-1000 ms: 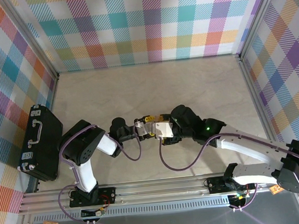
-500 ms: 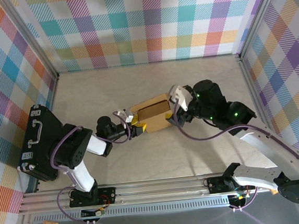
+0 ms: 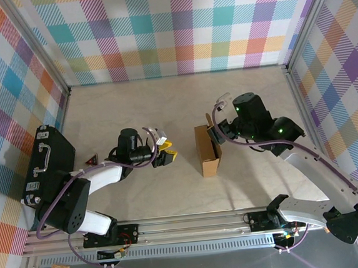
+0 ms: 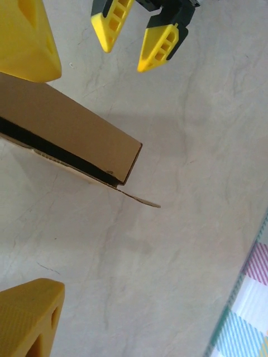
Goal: Fold the paper box
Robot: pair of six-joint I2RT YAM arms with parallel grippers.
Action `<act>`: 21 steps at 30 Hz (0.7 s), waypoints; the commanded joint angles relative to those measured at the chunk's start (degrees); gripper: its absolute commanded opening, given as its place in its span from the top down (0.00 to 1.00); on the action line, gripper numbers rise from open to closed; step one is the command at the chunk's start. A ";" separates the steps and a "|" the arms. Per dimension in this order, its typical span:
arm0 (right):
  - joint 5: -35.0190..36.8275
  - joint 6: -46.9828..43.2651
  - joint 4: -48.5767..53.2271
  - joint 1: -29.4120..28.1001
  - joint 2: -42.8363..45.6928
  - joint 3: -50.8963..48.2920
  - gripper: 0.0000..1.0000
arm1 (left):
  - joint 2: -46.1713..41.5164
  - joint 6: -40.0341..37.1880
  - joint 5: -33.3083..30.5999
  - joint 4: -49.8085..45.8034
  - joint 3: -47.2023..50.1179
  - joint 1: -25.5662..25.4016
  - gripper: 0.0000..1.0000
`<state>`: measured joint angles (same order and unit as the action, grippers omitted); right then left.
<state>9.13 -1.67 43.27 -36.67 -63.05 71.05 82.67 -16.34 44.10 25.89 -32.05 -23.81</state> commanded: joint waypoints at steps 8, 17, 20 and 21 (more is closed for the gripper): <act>2.66 19.60 10.75 -0.02 -8.31 5.13 0.13 | -5.09 9.34 -12.53 0.50 -1.65 -0.14 0.26; -0.44 14.21 15.23 0.08 -20.29 10.95 0.24 | -12.23 22.88 -27.32 -14.63 -7.85 5.59 0.13; -3.79 10.96 15.18 0.23 -22.78 12.01 0.32 | -12.92 29.99 -30.61 -15.79 -8.04 8.26 0.02; -3.96 9.68 15.02 0.35 -23.66 12.17 0.36 | -12.81 31.72 -30.15 -17.10 -8.64 9.49 0.01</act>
<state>8.25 11.62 56.95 -36.64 -85.34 80.95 70.43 6.83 17.87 14.06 -39.35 -16.53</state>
